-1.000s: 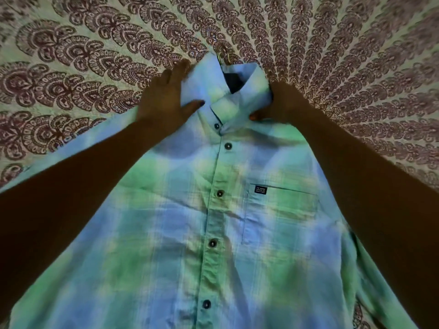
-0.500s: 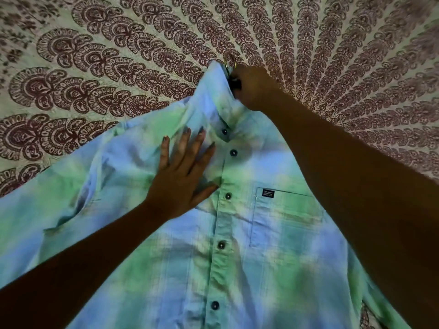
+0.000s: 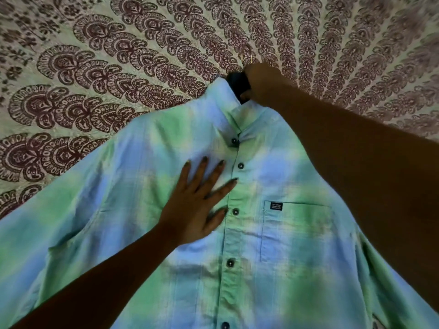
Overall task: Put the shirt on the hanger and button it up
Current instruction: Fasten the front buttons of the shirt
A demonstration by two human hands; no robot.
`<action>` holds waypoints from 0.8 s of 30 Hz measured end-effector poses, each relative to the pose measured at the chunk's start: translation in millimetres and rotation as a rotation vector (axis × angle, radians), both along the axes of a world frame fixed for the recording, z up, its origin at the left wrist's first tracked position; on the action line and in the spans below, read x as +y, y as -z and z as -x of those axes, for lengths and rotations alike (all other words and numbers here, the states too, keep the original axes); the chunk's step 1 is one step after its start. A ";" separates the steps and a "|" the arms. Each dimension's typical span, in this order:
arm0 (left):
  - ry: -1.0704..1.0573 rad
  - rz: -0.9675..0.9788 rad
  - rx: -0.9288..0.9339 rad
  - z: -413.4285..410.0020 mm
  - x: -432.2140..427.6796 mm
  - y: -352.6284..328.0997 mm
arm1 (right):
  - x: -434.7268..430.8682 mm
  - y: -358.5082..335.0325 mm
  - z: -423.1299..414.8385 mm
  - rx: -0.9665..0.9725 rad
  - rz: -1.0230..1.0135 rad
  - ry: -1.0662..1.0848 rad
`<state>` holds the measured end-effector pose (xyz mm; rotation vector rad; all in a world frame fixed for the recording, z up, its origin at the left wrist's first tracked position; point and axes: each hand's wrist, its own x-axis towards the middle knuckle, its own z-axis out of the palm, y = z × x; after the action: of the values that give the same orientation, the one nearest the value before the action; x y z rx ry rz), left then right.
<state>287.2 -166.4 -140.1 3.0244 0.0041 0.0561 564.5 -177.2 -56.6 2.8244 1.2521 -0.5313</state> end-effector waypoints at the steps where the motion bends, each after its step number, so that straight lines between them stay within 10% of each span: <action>1: 0.002 0.007 0.010 -0.1 0.5 0.5 | 0.5 7.2 -4.7 0.003 0.013 0.009; 8: 0.016 0.097 -0.011 -0.6 1.3 2.4 | -8.3 6.6 -3.2 0.018 -0.028 0.023; 13: -0.058 0.247 -0.191 -14.4 5.5 -4.6 | -46.2 -3.5 48.9 -0.091 -0.576 0.433; 17: -0.349 0.476 -0.348 -63.5 9.6 -23.0 | -63.4 20.1 98.3 0.161 -0.258 0.494; 24: -0.536 0.494 0.128 -123.9 28.4 -33.7 | -57.1 21.1 100.4 0.163 -0.139 0.550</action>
<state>411.0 -137.9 -106.4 2.4464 0.7225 -0.0810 464.1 -234.3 -77.7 3.2987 0.5172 -0.7175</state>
